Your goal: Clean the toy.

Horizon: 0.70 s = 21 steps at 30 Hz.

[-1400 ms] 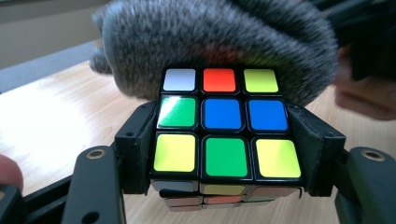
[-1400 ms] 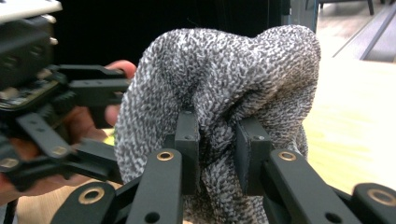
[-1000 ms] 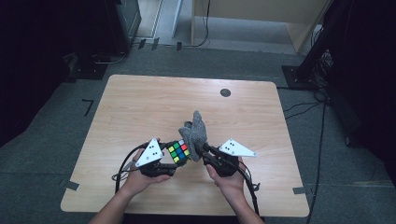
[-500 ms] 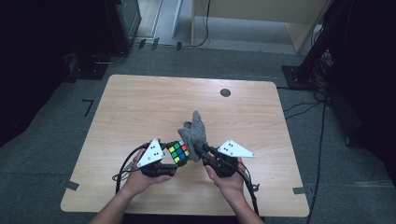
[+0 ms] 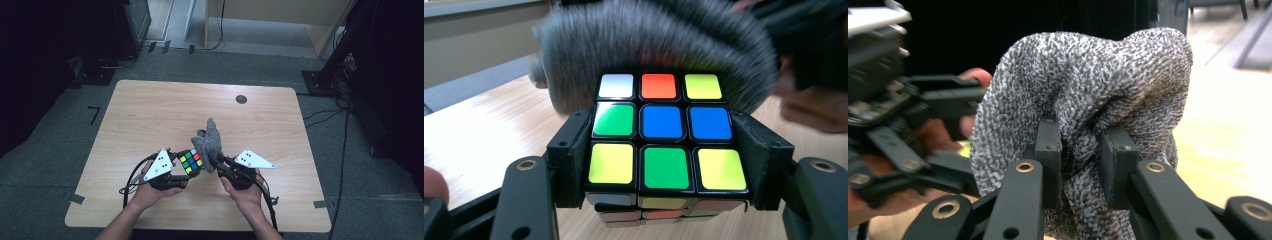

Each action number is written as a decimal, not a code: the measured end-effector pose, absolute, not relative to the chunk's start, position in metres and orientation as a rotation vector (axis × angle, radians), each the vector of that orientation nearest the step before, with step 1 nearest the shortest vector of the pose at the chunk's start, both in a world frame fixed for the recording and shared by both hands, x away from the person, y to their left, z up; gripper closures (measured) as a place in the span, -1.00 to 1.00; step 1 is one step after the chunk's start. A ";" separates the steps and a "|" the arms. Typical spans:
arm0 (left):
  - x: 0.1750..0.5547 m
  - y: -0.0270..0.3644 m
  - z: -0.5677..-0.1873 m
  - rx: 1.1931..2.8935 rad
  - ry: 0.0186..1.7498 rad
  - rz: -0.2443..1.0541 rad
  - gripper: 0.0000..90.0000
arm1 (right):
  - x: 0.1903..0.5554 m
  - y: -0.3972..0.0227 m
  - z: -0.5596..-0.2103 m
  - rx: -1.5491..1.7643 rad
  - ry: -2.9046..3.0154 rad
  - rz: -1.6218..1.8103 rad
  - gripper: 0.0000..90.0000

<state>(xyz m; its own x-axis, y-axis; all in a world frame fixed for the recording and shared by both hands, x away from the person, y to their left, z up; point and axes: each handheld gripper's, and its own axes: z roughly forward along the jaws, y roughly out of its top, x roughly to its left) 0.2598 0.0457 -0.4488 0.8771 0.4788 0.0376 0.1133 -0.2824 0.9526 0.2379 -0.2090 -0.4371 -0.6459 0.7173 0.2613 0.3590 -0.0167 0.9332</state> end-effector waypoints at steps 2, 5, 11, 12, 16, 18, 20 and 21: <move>0.259 0.046 -0.447 1.835 0.440 0.372 -0.23 | 0.236 -0.207 -0.434 1.103 1.965 1.712 0.66; 0.258 0.048 -0.445 1.821 0.433 0.367 -0.23 | 0.240 -0.210 -0.441 1.136 1.976 1.715 0.66; 0.261 0.047 -0.446 1.828 0.440 0.327 -0.23 | 0.245 -0.212 -0.446 1.180 1.991 1.680 0.66; 0.262 0.046 -0.448 1.846 0.441 0.331 -0.23 | 0.243 -0.212 -0.443 1.162 1.983 1.693 0.66; 0.260 0.043 -0.450 1.865 0.439 0.343 -0.23 | 0.237 -0.207 -0.434 1.096 1.981 1.691 0.66; 0.259 0.044 -0.447 1.849 0.432 0.349 -0.23 | 0.240 -0.208 -0.439 1.121 1.983 1.694 0.66; 0.259 0.048 -0.444 1.823 0.430 0.341 -0.23 | 0.245 -0.211 -0.448 1.178 1.998 1.672 0.66; 0.260 0.048 -0.444 1.821 0.432 0.341 -0.23 | 0.247 -0.211 -0.452 1.204 2.005 1.657 0.66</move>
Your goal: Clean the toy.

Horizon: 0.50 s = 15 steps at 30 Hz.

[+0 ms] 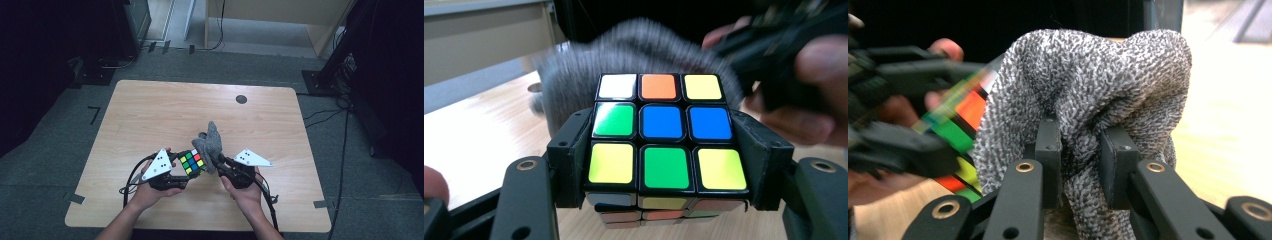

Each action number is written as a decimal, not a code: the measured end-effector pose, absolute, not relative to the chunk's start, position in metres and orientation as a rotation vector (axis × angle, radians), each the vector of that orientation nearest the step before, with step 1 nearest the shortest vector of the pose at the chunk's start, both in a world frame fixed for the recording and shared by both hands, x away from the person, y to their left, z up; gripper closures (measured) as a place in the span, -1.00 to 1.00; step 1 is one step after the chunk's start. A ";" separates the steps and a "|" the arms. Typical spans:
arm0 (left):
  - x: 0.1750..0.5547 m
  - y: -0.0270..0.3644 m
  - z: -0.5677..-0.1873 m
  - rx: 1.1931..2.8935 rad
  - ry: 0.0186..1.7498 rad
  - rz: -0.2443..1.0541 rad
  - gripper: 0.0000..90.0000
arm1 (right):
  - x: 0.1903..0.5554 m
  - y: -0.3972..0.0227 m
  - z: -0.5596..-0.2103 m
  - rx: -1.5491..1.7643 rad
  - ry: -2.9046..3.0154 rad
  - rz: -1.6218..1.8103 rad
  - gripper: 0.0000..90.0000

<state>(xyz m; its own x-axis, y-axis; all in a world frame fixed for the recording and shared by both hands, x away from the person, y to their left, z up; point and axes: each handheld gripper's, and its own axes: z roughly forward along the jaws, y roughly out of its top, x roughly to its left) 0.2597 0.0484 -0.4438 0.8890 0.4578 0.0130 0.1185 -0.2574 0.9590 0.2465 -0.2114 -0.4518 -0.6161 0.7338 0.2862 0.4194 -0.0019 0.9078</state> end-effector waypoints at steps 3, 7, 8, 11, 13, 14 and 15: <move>0.262 0.047 -0.445 1.839 0.452 0.337 -0.23 | 0.245 -0.212 -0.448 1.209 1.997 1.663 0.66; 0.262 0.042 -0.451 1.889 0.446 0.359 -0.23 | 0.238 -0.209 -0.434 1.107 1.985 1.698 0.65; 0.261 0.042 -0.450 1.882 0.442 0.357 -0.23 | 0.238 -0.208 -0.434 1.103 1.988 1.694 0.65; 0.260 0.044 -0.448 1.869 0.428 0.365 -0.23 | 0.242 -0.207 -0.444 1.151 1.997 1.669 0.65; 0.260 0.047 -0.446 1.850 0.430 0.355 -0.23 | 0.247 -0.209 -0.452 1.213 2.018 1.636 0.66; 0.261 0.048 -0.445 1.849 0.434 0.352 -0.23 | 0.248 -0.209 -0.453 1.217 2.020 1.633 0.66; 0.262 0.048 -0.445 1.849 0.438 0.351 -0.23 | 0.248 -0.209 -0.453 1.222 2.016 1.637 0.66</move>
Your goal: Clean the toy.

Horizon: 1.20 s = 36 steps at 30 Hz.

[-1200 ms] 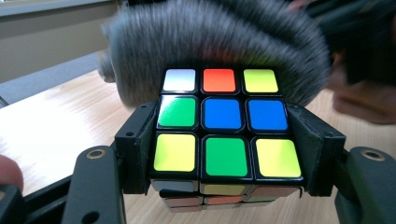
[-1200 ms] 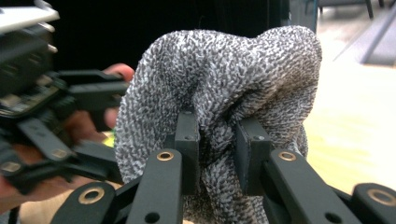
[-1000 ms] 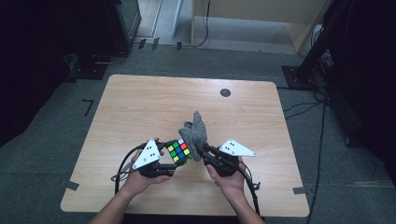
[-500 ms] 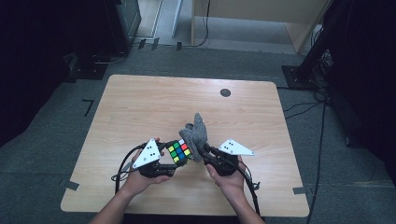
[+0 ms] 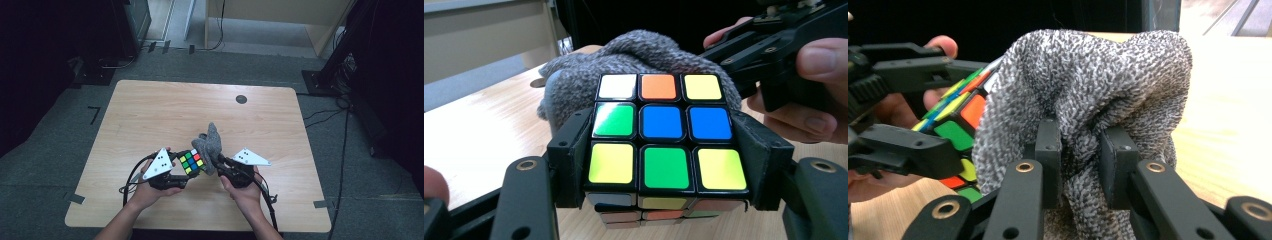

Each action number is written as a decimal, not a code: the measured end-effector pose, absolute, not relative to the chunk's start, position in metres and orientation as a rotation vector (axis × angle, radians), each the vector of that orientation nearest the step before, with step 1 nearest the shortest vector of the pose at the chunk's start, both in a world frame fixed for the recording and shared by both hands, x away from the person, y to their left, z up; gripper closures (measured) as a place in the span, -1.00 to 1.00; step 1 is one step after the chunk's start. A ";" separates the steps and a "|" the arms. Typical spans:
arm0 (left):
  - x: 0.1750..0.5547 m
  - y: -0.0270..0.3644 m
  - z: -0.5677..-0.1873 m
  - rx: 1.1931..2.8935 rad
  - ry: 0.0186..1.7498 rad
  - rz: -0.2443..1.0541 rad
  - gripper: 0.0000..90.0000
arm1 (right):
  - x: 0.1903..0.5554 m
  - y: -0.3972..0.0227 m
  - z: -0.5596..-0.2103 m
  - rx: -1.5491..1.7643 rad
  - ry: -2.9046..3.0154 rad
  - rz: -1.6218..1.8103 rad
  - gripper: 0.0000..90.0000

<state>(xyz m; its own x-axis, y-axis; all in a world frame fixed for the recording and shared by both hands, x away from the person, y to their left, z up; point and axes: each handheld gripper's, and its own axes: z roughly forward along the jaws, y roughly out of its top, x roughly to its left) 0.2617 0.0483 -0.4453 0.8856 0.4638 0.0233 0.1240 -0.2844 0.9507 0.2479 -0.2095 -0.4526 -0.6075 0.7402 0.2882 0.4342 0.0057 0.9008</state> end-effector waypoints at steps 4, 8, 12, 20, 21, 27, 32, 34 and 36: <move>0.263 0.044 -0.451 1.919 0.458 0.405 -0.23 | 0.238 -0.207 -0.434 1.120 1.975 1.693 0.66; 0.261 0.035 -0.454 1.978 0.453 0.428 -0.23 | 0.228 -0.196 -0.423 1.010 2.000 1.674 0.65; 0.257 0.025 -0.454 2.051 0.447 0.494 -0.23 | 0.225 -0.181 -0.429 0.944 2.074 1.598 0.65; 0.253 0.022 -0.453 2.083 0.435 0.526 -0.23 | 0.226 -0.175 -0.432 0.883 2.093 1.437 0.66; 0.253 0.022 -0.452 2.080 0.434 0.525 -0.23 | 0.228 -0.178 -0.432 0.909 2.079 1.428 0.66; 0.254 0.020 -0.453 2.087 0.433 0.525 -0.23 | 0.225 -0.181 -0.429 0.875 2.084 1.437 0.65; 0.252 0.026 -0.449 2.043 0.425 0.531 -0.23 | 0.216 -0.168 -0.426 0.775 2.096 1.408 0.66; 0.253 0.028 -0.449 2.026 0.429 0.524 -0.23 | 0.223 -0.178 -0.425 0.845 2.062 1.431 0.67; 0.253 0.033 -0.447 1.982 0.424 0.485 -0.23 | 0.231 -0.191 -0.426 0.941 2.035 1.443 0.69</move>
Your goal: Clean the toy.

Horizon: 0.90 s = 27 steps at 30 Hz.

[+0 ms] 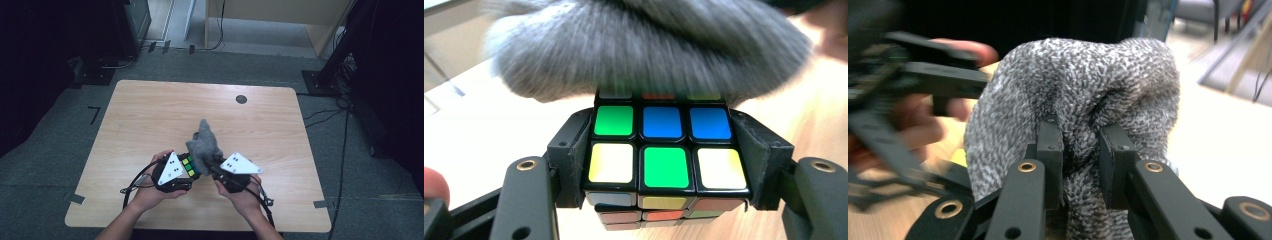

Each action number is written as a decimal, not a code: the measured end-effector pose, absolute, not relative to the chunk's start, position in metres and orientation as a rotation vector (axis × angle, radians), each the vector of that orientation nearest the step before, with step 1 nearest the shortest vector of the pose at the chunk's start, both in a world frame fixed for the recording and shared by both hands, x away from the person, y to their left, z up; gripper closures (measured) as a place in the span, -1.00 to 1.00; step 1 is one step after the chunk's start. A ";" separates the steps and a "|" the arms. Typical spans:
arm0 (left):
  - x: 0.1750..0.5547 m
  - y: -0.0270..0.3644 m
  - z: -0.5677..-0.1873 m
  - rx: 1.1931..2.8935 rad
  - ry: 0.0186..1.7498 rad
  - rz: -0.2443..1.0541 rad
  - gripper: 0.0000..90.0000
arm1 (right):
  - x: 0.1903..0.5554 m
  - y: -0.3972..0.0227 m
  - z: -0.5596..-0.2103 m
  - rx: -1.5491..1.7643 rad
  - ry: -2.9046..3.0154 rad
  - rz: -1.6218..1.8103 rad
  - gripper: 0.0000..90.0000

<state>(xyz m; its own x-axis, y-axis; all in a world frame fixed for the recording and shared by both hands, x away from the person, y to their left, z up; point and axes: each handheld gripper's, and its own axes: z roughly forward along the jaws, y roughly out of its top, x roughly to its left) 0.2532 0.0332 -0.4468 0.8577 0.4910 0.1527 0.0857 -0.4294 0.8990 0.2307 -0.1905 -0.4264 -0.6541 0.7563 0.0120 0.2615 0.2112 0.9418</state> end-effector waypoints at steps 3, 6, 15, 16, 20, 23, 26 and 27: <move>0.252 0.041 -0.439 1.887 0.397 0.431 -0.23 | 0.240 -0.207 -0.433 1.019 2.047 1.532 0.69; 0.251 0.047 -0.435 1.840 0.377 0.430 -0.23 | 0.246 -0.210 -0.443 1.055 2.071 1.604 0.69; 0.253 0.042 -0.444 1.885 0.377 0.411 -0.23 | 0.240 -0.210 -0.430 1.006 2.045 1.675 0.68; 0.253 0.042 -0.443 1.879 0.376 0.409 -0.23 | 0.239 -0.208 -0.430 0.990 2.044 1.653 0.68; 0.254 0.050 -0.437 1.816 0.378 0.389 -0.23 | 0.244 -0.211 -0.441 1.062 2.063 1.647 0.68; 0.256 0.054 -0.435 1.796 0.388 0.373 -0.23 | 0.248 -0.213 -0.447 1.088 2.084 1.586 0.69; 0.256 0.050 -0.441 1.857 0.377 0.397 -0.23 | 0.242 -0.211 -0.436 1.052 2.055 1.650 0.69; 0.255 0.048 -0.443 1.873 0.370 0.403 -0.23 | 0.239 -0.210 -0.432 1.037 2.049 1.676 0.69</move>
